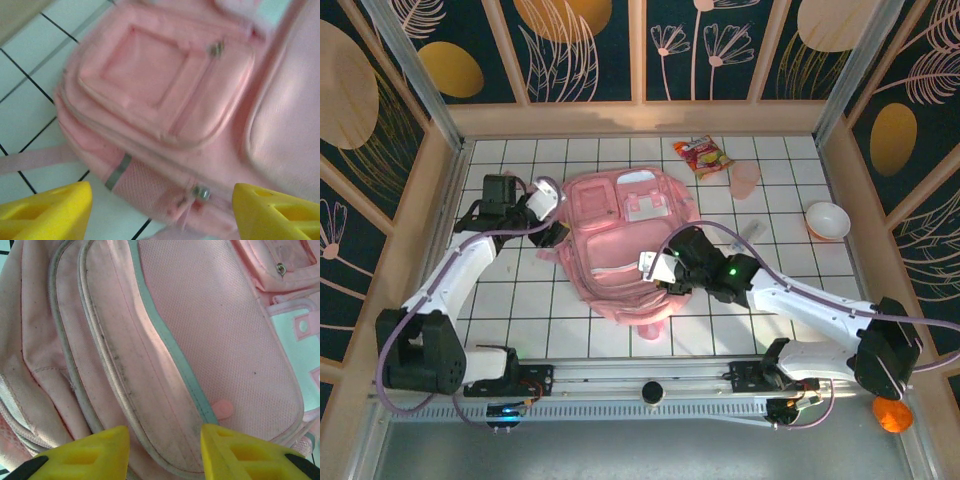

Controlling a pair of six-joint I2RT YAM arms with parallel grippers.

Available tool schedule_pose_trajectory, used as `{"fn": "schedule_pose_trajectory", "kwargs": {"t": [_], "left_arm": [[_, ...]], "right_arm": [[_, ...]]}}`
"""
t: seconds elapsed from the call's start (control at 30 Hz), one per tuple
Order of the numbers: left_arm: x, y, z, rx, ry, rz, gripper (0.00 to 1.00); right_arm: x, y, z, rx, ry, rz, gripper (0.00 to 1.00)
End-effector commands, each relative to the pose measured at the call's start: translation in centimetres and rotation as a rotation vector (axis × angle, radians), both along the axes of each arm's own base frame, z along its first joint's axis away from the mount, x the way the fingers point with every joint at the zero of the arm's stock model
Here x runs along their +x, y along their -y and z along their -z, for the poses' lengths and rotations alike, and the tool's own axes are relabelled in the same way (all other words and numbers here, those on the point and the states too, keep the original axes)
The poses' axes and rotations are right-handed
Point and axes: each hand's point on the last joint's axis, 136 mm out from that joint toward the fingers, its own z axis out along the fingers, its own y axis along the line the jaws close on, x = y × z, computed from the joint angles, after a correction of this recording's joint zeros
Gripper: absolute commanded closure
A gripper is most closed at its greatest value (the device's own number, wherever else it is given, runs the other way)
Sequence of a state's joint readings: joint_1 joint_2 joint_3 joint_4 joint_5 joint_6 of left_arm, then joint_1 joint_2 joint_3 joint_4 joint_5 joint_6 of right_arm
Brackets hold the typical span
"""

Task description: Pack the student bag

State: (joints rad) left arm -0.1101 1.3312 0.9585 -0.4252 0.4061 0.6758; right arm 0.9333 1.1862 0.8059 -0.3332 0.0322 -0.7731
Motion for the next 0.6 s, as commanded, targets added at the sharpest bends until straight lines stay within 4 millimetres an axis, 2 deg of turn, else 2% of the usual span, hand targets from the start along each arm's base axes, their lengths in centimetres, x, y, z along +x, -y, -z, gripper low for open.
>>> {"fn": "schedule_pose_trajectory", "kwargs": {"t": [0.0,0.03,0.23,0.33,0.43,0.57], "left_arm": [[-2.3,-2.3,4.9,0.303,-0.070,0.236,0.27],[-1.6,-2.6,4.6,0.325,-0.056,0.243,0.27],[0.7,-3.0,5.9,0.333,-0.040,0.294,0.28],[1.5,-2.4,6.0,0.317,-0.035,0.340,0.29],[1.3,-1.4,6.3,0.263,-0.053,0.398,0.31],[0.1,-0.9,7.4,0.233,-0.109,0.450,0.33]], "right_arm": [[-0.5,-0.3,-0.9,0.051,0.000,0.004,0.58],[-0.6,-0.2,-0.9,0.054,-0.002,0.005,0.58],[-1.4,-0.2,-0.8,0.072,-0.022,0.010,0.58],[-1.7,-0.2,-0.7,0.077,-0.031,0.015,0.58],[-1.8,-0.2,-0.5,0.080,-0.036,0.022,0.58],[-2.0,-0.3,-0.4,0.081,-0.041,0.024,0.58]]}}
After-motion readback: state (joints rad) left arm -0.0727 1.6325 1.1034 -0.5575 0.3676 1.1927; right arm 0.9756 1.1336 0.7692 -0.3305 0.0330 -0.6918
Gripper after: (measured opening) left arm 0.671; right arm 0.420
